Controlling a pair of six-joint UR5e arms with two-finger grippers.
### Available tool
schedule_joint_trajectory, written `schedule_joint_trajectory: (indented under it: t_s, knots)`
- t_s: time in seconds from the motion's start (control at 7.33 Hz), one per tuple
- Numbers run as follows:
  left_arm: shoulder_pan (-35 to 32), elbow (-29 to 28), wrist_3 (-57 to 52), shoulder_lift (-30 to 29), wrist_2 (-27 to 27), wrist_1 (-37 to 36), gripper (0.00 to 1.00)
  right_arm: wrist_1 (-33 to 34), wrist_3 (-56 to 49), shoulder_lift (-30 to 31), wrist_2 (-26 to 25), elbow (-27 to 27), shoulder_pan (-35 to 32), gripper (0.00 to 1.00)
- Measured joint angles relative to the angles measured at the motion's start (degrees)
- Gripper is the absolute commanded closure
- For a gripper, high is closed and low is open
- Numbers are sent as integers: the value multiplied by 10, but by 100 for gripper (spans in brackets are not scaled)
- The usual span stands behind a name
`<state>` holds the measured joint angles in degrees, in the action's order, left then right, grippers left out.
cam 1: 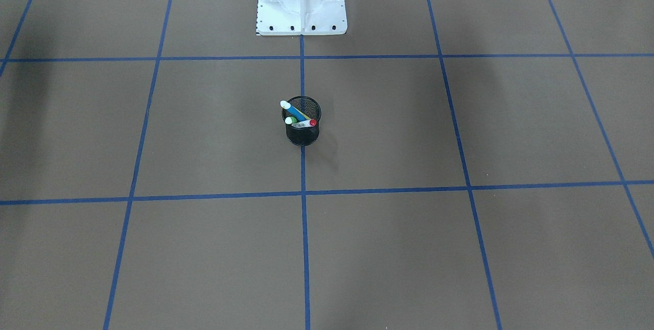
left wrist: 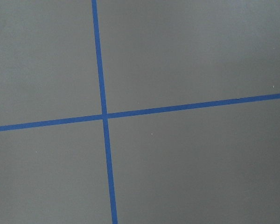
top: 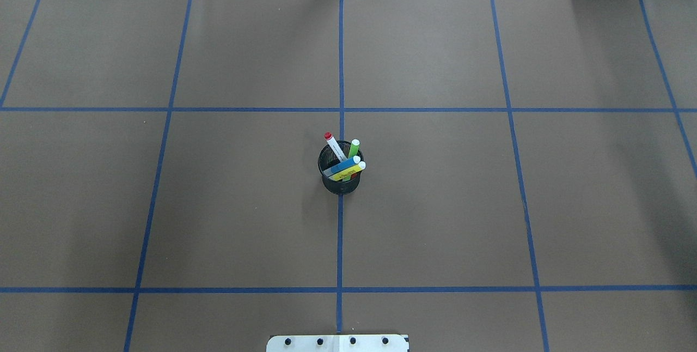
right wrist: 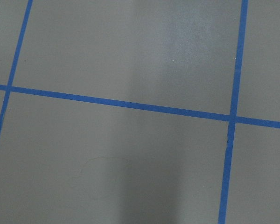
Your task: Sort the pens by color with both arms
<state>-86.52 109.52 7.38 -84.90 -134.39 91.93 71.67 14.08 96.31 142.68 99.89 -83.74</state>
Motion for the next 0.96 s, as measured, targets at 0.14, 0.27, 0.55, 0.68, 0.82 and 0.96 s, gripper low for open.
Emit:
schedule_joint_trajectory:
  t_s: [0.14, 0.27, 0.55, 0.68, 0.82, 0.96]
  knots:
    - [0, 0, 0, 0, 0, 0, 0, -25, 43, -5, 1, 3, 14, 0]
    - [0, 0, 0, 0, -1, 0, 0, -68, 125, -19, -3, 5, 42, 1]
    - [1, 0, 0, 0, 0, 0, 0, -131, 293, -80, -28, 16, 123, 1]
    - [1, -1, 0, 0, 0, 0, 0, -140, 343, -118, -52, 31, 171, 1]
    - [1, -1, 0, 0, -1, 0, 0, -142, 385, -160, -78, 45, 220, 2]
    - [1, -1, 0, 0, -1, 0, 0, -141, 420, -201, -102, 51, 269, 4]
